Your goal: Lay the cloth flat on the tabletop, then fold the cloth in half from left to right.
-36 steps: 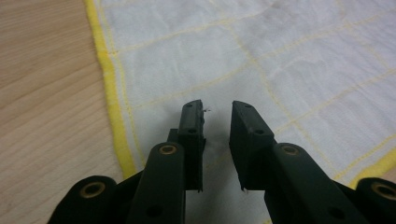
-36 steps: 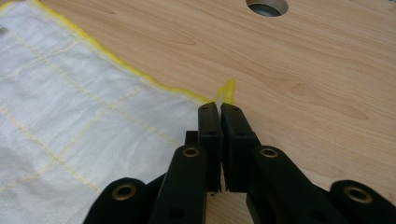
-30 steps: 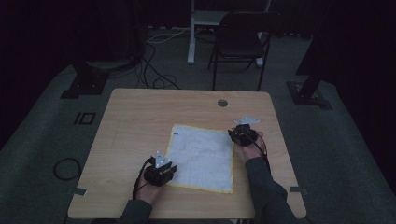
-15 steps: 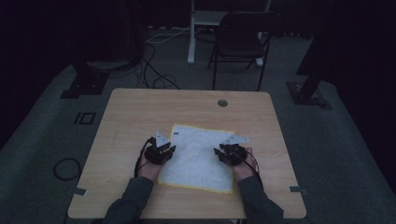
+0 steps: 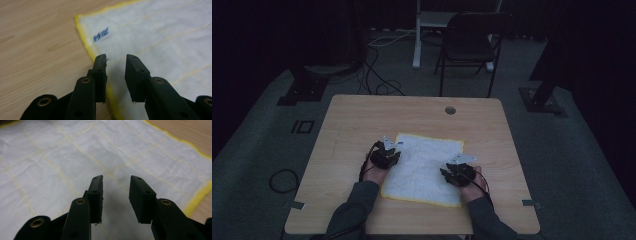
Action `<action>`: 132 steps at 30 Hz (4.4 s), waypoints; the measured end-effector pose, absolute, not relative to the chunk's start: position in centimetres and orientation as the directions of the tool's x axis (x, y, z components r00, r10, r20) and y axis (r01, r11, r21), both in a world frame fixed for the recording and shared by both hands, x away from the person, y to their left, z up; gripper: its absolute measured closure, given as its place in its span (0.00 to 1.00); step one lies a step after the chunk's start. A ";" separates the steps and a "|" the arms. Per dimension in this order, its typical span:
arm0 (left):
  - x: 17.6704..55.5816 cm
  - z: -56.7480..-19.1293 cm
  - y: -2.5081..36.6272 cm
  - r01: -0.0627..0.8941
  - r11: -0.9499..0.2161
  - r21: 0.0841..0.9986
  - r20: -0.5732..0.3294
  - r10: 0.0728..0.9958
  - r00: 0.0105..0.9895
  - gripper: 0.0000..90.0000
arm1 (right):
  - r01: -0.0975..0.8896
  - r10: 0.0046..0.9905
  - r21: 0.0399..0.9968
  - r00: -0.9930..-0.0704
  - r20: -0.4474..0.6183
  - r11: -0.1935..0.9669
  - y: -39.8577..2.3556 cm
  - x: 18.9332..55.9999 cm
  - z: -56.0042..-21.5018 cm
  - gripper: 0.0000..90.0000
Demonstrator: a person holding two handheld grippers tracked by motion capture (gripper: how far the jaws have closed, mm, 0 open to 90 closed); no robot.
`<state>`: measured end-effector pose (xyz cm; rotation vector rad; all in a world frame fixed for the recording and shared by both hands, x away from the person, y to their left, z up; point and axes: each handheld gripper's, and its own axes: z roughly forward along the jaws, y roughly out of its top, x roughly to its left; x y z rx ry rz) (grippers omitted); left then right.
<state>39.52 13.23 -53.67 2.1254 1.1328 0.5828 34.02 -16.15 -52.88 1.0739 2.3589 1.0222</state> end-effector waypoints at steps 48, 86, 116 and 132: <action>35.0 -53.6 19.5 0.628 -0.210 0.749 -0.045 0.930 0.364 0.69 | 0.541 0.802 0.746 -0.597 0.015 0.389 -19.7 34.4 -53.3 0.66; 32.3 -54.2 17.7 0.647 -0.204 0.735 -0.017 0.948 0.317 0.60 | 0.523 0.802 0.754 -0.597 -0.008 0.397 -19.8 34.0 -53.7 0.65; 33.4 -52.9 19.0 0.640 -0.180 0.747 -0.113 0.914 0.390 0.97 | 0.531 0.803 0.751 -0.595 0.001 0.392 -19.8 33.9 -53.9 0.65; 33.5 -50.5 17.8 0.580 -0.168 0.797 -0.152 0.874 0.461 0.96 | 0.532 0.800 0.749 -0.600 0.005 0.395 -19.7 33.9 -54.0 0.64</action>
